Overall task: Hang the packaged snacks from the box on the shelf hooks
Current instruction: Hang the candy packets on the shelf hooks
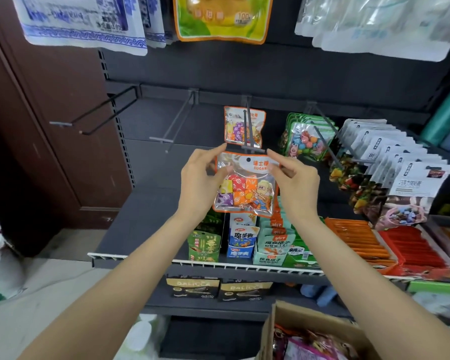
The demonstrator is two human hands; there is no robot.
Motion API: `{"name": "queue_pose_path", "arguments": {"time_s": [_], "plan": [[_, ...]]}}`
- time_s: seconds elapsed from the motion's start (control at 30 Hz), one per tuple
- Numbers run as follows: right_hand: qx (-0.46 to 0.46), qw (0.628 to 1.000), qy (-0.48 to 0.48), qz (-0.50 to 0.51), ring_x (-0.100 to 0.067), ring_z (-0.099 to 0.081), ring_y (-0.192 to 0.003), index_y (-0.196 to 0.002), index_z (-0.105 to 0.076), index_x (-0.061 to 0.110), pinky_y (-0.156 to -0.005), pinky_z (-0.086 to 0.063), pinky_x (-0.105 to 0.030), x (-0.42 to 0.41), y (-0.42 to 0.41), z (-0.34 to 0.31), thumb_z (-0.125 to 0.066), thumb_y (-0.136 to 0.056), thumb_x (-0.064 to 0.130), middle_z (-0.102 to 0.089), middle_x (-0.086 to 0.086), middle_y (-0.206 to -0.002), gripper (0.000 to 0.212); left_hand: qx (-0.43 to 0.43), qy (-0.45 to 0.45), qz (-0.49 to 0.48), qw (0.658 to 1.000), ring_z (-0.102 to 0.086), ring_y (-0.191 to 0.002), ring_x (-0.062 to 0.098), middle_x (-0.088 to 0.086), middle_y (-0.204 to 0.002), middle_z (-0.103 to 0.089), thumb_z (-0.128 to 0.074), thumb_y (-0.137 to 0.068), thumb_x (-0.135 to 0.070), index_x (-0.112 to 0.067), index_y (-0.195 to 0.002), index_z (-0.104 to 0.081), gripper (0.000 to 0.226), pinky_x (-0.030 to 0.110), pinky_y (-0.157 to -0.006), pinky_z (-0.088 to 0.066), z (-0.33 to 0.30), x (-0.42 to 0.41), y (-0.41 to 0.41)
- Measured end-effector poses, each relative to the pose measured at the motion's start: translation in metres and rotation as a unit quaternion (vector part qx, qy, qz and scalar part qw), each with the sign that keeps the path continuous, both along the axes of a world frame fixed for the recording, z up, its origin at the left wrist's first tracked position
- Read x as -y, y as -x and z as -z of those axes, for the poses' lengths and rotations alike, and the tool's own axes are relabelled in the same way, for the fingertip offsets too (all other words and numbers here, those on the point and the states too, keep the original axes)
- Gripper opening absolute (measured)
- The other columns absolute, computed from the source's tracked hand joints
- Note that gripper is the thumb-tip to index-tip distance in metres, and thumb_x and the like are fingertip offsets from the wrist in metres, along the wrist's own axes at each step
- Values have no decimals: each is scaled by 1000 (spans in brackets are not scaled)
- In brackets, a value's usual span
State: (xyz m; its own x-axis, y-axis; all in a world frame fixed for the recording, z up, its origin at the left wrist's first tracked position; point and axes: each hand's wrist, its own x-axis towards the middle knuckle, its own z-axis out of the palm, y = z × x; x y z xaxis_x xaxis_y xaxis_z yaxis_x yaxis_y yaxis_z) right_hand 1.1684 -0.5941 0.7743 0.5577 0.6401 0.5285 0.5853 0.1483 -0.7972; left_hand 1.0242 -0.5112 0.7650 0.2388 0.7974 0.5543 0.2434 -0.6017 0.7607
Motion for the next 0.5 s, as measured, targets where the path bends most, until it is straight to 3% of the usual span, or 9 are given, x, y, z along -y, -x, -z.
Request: {"name": "queue_pose_path", "arguments": {"time_s": [0.17, 0.33, 0.4, 0.5], "plan": [[13, 1000, 5, 2, -23, -62, -83, -117, -65, 20, -74, -53, -35, -3, 3, 0, -60, -89, 9, -61, 13, -82, 30, -10, -8, -23, 1000, -53, -77, 9, 0, -92, -54, -71, -83, -19, -23, -128, -57, 47, 0, -72, -38, 1, -2, 0], [8, 1000, 2, 8, -26, -63, -82, -118, -64, 20, -74, -54, -43, -5, 1, 2, -60, -90, 9, -64, 6, -81, 31, -7, -5, -32, 999, -53, -79, 11, -1, -95, -55, -70, -84, -21, -22, -129, -56, 47, 0, -72, -38, 0, -3, -3], [8, 1000, 2, 9, -25, -63, -81, -119, -64, 20, -74, -55, -39, -8, -1, 2, -60, -90, 10, -65, 0, -83, 31, -5, 0, -33, 999, -53, -79, 12, 1, -96, -55, -69, -84, -21, -22, -129, -56, 47, 3, -72, -38, 0, -4, -6], [50, 999, 11, 12, -8, -55, -65, -121, -63, 19, -62, -45, -10, -17, -9, 4, -57, -92, 9, -66, -4, -85, 31, -14, 4, -44, 999, -52, -78, 11, -1, -96, -53, -68, -86, -19, -23, -130, -55, 47, 3, -70, -38, 1, -13, -15]]}}
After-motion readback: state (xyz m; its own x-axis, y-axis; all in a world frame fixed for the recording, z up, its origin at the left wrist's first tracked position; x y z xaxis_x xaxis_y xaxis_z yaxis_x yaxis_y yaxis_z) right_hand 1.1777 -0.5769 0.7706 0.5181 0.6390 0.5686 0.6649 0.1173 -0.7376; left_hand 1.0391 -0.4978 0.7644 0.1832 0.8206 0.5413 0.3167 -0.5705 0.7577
